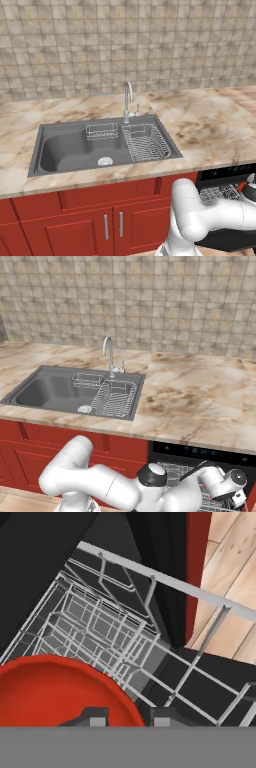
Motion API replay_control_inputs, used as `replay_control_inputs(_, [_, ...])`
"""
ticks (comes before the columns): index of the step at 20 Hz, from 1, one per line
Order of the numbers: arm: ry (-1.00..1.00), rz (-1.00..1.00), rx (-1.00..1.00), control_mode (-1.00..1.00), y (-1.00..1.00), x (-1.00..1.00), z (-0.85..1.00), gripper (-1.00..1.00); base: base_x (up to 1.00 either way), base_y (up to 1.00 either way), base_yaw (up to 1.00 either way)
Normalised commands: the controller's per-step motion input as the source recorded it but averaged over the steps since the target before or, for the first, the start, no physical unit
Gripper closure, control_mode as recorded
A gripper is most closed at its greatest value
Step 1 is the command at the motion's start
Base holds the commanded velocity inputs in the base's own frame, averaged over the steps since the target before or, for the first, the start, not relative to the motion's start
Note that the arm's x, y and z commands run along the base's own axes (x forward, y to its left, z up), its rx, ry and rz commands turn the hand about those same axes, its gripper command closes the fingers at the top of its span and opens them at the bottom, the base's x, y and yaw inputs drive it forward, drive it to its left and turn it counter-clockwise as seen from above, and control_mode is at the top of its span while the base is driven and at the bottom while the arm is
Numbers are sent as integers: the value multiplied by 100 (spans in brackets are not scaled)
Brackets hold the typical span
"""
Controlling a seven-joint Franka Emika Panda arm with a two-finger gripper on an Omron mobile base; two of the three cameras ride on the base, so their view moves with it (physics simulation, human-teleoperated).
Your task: Pick up the cup and bowl from the counter, place them in the dishwasher, and close the dishwasher door.
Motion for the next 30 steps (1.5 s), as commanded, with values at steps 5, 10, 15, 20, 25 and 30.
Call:
replay_control_inputs(5, [0, 10, 0, -100, 0, -8, -52, -100, 0, 0, 0])
replay_control_inputs(10, [0, 12, 0, -100, 0, -4, -55, -100, 0, 0, 0])
replay_control_inputs(15, [-4, 12, 7, -100, 0, -33, -11, -100, 0, 0, 0])
replay_control_inputs(20, [-9, 12, 16, -100, 0, -65, 0, -100, 0, 0, 0])
replay_control_inputs(25, [-9, 7, 21, -100, 0, -50, -1, -100, 0, 0, 0])
replay_control_inputs(30, [-3, 0, 10, -100, 22, -4, 0, -100, 0, 0, 0])
